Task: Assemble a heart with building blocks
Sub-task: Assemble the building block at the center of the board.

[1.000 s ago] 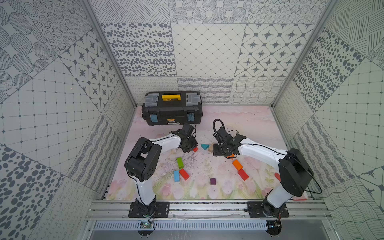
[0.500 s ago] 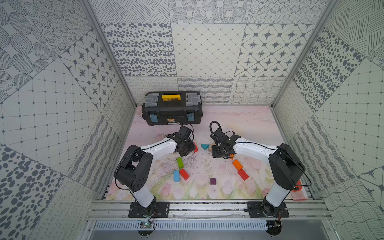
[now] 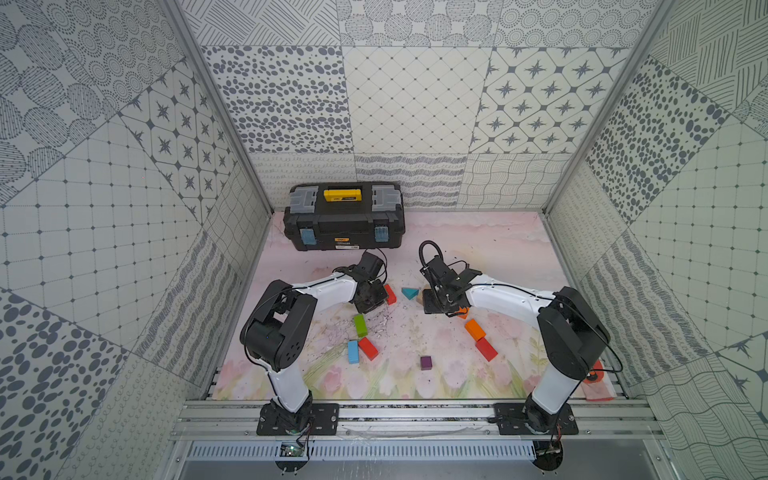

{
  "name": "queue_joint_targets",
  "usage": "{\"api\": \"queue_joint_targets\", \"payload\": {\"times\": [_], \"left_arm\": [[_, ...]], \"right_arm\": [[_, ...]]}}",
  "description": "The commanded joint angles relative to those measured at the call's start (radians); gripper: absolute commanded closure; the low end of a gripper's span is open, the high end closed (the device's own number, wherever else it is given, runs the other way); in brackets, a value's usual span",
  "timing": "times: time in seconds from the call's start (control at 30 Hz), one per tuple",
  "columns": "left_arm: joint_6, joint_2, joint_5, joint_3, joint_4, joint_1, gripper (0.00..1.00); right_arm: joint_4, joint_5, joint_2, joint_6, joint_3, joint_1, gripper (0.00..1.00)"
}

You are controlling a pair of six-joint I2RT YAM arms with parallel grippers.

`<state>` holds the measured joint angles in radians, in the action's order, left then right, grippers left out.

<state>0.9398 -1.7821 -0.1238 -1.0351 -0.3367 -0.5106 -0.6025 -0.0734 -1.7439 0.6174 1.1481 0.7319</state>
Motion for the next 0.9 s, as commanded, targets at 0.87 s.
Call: {"api": "queue_joint_targets", "payload": {"times": [0.87], "left_arm": [[-0.077,-0.053,-0.122,0.007,0.073,-0.026,0.84]], "right_arm": [[0.017,-0.004,-0.012,0.028,0.015,0.004,0.54]]}}
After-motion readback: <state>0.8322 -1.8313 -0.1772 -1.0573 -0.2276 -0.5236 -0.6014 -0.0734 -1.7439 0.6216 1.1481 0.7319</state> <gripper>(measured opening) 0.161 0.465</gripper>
